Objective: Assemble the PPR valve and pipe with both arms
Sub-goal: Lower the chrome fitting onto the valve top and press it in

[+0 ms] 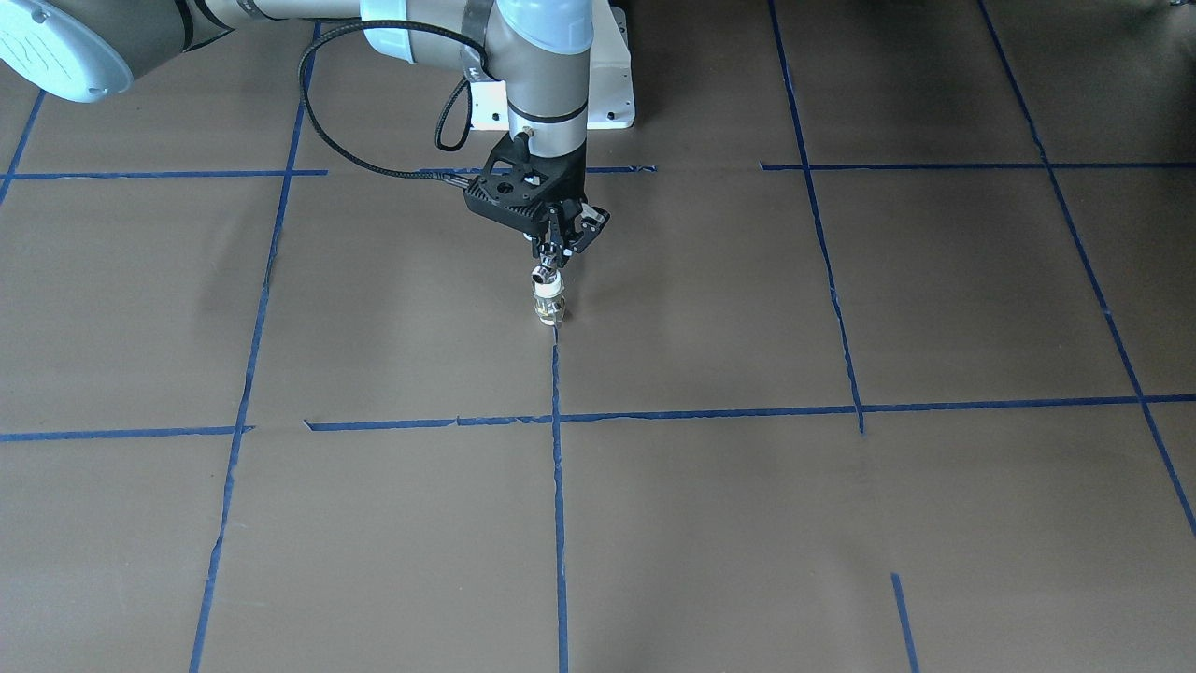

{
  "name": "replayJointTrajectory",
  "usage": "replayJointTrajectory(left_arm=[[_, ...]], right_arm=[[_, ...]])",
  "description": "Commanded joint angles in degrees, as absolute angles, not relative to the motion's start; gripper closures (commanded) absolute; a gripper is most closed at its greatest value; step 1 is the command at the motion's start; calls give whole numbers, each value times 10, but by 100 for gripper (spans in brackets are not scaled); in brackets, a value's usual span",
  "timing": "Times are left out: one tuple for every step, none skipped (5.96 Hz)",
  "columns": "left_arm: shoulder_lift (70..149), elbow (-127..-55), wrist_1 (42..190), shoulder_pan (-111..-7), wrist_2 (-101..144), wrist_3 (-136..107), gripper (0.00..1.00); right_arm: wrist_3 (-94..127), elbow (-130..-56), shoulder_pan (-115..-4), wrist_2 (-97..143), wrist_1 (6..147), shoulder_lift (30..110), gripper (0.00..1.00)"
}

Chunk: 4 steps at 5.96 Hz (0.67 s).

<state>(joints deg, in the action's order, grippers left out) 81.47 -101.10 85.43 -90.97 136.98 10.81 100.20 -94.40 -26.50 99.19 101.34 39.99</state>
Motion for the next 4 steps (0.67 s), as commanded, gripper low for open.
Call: replayJointTrajectory(left_arm=[[815, -1011, 854, -910, 1369, 108, 0], [815, -1011, 854, -910, 1369, 108, 0], [815, -1010, 854, -910, 1369, 108, 0], [815, -1010, 854, -910, 1370, 108, 0]], right_arm=[[998, -943, -264, 992, 1013, 403, 92], [989, -942, -264, 992, 1013, 403, 79], [982, -941, -265, 992, 1013, 403, 74], [982, -940, -267, 992, 1013, 403, 69]])
